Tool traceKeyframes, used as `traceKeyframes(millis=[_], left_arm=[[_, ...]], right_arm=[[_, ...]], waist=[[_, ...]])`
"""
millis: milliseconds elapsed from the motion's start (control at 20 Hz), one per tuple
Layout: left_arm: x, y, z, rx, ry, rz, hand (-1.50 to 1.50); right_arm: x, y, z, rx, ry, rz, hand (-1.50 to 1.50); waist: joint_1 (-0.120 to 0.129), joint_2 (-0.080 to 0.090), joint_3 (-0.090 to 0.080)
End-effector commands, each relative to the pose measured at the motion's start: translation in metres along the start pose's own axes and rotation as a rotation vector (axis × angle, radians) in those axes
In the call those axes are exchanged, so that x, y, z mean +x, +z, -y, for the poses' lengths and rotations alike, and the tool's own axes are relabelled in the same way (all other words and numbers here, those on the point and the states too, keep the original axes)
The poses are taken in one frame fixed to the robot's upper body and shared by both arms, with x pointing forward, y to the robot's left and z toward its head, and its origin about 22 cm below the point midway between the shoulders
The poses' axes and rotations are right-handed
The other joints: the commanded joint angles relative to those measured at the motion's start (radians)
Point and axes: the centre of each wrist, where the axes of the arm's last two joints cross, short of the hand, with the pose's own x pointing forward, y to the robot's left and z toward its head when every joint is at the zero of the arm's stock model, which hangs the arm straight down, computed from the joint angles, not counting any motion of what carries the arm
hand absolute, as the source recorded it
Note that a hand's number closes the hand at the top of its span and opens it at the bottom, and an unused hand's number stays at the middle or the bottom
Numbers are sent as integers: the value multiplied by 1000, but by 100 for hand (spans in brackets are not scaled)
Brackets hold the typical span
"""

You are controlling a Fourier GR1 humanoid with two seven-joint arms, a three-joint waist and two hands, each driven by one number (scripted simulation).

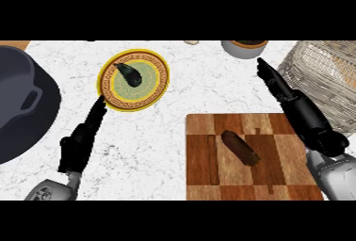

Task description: Pick the sweet potato from the cutting board and place it in the basket

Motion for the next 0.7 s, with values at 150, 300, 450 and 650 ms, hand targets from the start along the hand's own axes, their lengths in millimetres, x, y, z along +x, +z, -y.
traceKeyframes(millis=[150,300,450,650], left_arm=[[19,-24,-43,144,-7,30,0],[27,-24,-42,157,40,-7,0],[36,-29,-55,181,54,-18,0],[30,-19,-68,191,45,-22,0]], right_arm=[[17,-14,42,19,328,54,150],[26,-16,-3,344,253,265,150],[-14,1,-61,141,388,373,-150],[-22,9,-75,-143,585,317,-150]], waist=[[11,-20,-12],[42,-19,-9],[20,-19,-9],[7,-31,-12]])
